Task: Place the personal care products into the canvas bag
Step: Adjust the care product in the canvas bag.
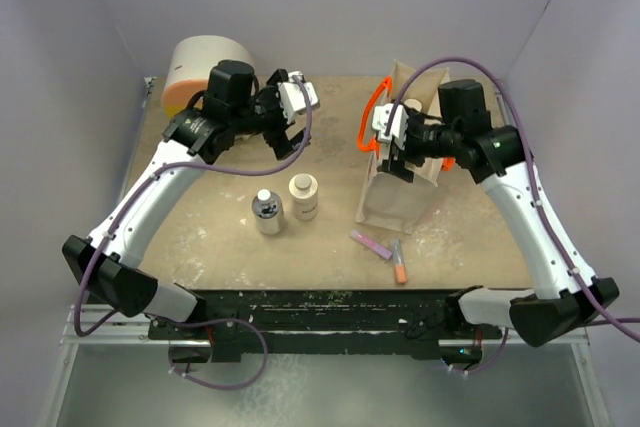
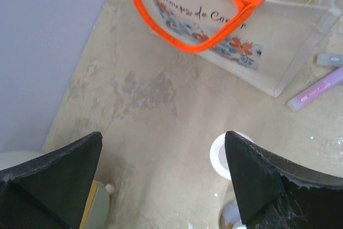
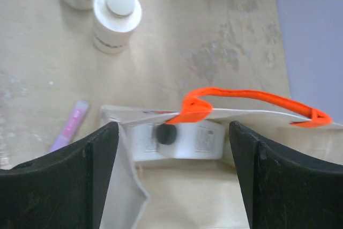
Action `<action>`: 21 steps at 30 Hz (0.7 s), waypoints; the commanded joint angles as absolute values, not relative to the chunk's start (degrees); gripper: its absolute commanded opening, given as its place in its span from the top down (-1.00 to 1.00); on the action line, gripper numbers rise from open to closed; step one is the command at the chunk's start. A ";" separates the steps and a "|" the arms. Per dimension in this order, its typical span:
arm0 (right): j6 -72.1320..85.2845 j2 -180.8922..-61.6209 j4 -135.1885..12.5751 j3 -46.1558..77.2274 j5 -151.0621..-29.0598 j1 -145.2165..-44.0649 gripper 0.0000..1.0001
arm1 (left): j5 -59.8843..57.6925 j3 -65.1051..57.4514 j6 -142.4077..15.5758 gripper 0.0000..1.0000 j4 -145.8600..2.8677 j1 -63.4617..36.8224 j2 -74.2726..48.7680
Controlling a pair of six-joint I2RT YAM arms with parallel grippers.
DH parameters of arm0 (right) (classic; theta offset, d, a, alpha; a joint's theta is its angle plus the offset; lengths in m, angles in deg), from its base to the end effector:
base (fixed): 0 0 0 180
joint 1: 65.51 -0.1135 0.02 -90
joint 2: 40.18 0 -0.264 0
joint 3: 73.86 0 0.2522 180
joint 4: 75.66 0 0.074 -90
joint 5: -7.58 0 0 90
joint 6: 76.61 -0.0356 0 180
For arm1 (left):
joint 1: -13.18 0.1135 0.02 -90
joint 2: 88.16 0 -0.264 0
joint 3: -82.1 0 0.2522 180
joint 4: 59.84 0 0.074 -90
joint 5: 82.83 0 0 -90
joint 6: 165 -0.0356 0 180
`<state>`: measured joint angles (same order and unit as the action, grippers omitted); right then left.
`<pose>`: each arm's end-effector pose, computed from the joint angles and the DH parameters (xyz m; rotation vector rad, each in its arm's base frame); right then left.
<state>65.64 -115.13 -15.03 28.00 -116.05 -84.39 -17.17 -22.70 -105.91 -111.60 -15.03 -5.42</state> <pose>0.2420 0.1036 0.4251 -1.4521 1.4650 0.2768 0.2687 -0.1608 0.4174 1.2338 1.6553 -0.4136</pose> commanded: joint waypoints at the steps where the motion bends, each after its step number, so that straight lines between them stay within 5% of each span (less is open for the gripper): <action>1: 56.93 -114.16 -17.25 24.14 -114.89 -85.91 -0.67 | -23.82 -24.66 -102.08 -0.96 -103.28 -17.45 -4.42; 10: 50.60 -113.48 -18.53 23.80 -113.97 -85.47 -0.56 | -23.06 -25.11 -83.89 -0.90 -88.70 -25.03 0.04; 21: 47.21 -114.44 -19.32 23.08 -120.08 -71.22 -0.39 | -22.61 -27.52 -64.90 -0.76 -83.48 -26.42 7.73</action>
